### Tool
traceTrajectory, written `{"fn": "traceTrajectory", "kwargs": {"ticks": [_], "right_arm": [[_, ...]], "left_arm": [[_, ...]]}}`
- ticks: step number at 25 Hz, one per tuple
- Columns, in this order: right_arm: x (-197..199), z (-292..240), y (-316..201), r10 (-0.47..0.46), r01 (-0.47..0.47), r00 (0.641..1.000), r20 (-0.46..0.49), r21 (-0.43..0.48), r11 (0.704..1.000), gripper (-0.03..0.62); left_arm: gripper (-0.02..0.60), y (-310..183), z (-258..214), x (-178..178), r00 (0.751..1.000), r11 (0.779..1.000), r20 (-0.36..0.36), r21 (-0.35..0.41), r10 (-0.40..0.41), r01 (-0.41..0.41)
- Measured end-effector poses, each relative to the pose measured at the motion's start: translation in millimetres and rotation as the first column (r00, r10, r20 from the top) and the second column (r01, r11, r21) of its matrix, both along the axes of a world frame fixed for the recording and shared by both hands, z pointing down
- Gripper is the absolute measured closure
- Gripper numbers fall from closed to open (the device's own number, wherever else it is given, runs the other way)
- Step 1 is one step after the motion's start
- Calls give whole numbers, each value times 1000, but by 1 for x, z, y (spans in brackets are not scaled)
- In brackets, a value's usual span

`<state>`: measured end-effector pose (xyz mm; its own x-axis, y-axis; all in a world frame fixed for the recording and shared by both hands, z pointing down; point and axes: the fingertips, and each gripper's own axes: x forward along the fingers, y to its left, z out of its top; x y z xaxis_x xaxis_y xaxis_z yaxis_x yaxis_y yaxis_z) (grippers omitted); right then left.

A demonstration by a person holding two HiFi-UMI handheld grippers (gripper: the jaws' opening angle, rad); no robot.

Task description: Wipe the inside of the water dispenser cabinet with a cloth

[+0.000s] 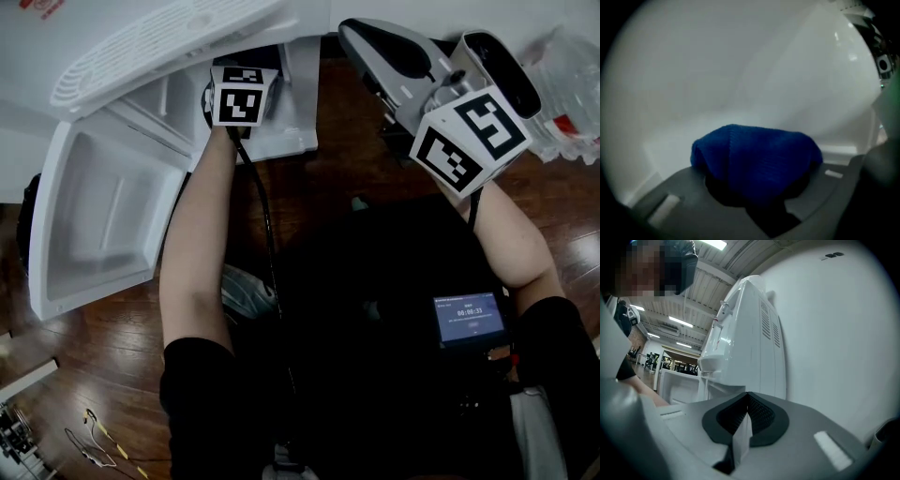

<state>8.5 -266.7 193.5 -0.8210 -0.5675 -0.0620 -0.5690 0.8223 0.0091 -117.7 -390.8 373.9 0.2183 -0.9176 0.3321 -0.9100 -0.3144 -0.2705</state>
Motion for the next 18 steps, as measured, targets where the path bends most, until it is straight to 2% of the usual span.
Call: {"fn": "traceTrajectory", "kwargs": {"ticks": [6,9,12,15,18], "right_arm": [[1,-6,1,-6,6,1000,1,3,1000,589],[4,-6,1,4,-4,1000,15,-12,1000,589],[4,-9,0,5,-5,1000,25,-14,1000,589],[5,-9,-1,4,-4,1000,27,-16,1000,589],[6,-9,-2,0,1,999,40,-27,1000,589]], "left_arm": [[465,79,-12,28,995,992,6,71,104,-104],[463,101,-28,27,994,987,3,116,107,-107],[463,93,-51,15,998,985,-15,163,68,-64],[463,73,-52,21,997,986,-29,150,72,-67],[463,49,-51,18,999,989,-36,145,30,-24]]}}
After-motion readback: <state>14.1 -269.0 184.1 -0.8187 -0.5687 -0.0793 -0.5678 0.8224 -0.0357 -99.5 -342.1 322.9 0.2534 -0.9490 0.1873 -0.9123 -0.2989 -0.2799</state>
